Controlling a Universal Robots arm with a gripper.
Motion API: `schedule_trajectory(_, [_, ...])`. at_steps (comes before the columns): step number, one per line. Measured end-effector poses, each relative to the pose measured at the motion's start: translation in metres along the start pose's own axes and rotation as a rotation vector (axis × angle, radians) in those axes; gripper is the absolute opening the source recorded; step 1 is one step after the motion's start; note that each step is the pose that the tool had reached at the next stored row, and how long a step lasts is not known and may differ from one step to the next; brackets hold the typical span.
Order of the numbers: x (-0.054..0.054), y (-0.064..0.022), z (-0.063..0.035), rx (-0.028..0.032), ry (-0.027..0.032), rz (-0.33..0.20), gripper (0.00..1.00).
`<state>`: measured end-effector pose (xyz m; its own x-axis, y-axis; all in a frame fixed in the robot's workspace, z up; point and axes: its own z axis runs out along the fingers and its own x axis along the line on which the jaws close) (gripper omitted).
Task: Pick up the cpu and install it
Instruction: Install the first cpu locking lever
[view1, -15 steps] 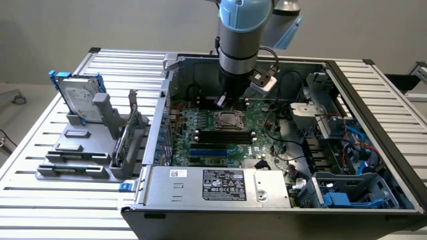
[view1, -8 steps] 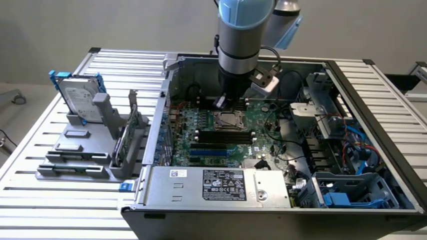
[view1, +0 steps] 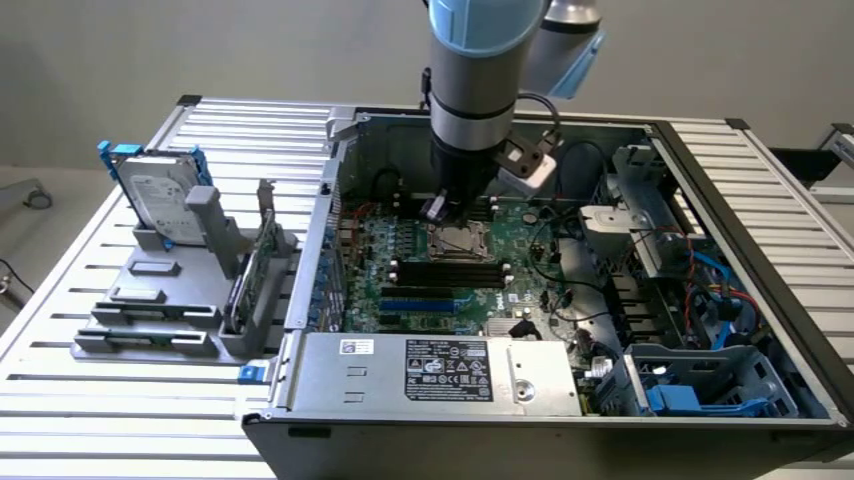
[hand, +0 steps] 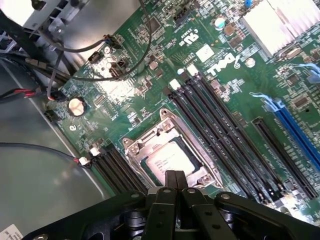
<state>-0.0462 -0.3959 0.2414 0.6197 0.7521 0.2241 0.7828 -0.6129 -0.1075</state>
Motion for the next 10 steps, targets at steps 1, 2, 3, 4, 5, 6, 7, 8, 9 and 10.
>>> schedule_trajectory(1, [-0.002, -0.0001, -0.0008, -0.0002, -0.0002, 0.000, 0.11])
schedule_trajectory(2, [-0.004, -0.0004, -0.0016, -0.0004, -0.0005, 0.000, 0.11])
schedule_trajectory(3, [-0.006, -0.0008, -0.0022, -0.0006, -0.0008, 0.000, 0.11])
schedule_trajectory(4, [-0.007, -0.0011, -0.0028, -0.0007, -0.0010, 0.000, 0.11])
schedule_trajectory(5, [-0.009, -0.0013, -0.0034, -0.0008, -0.0013, 0.000, 0.11])
schedule_trajectory(6, [-0.010, -0.0016, -0.0039, -0.0009, -0.0016, 0.000, 0.11])
schedule_trajectory(7, [-0.012, -0.0018, -0.0044, -0.0009, -0.0019, 0.000, 0.11])
schedule_trajectory(8, [-0.013, -0.0020, -0.0049, -0.0009, -0.0023, 0.000, 0.11])
schedule_trajectory(9, [-0.015, -0.0021, -0.0054, -0.0008, -0.0028, 0.000, 0.11])
schedule_trajectory(10, [-0.016, -0.0022, -0.0060, -0.0005, -0.0031, 0.000, 0.11])
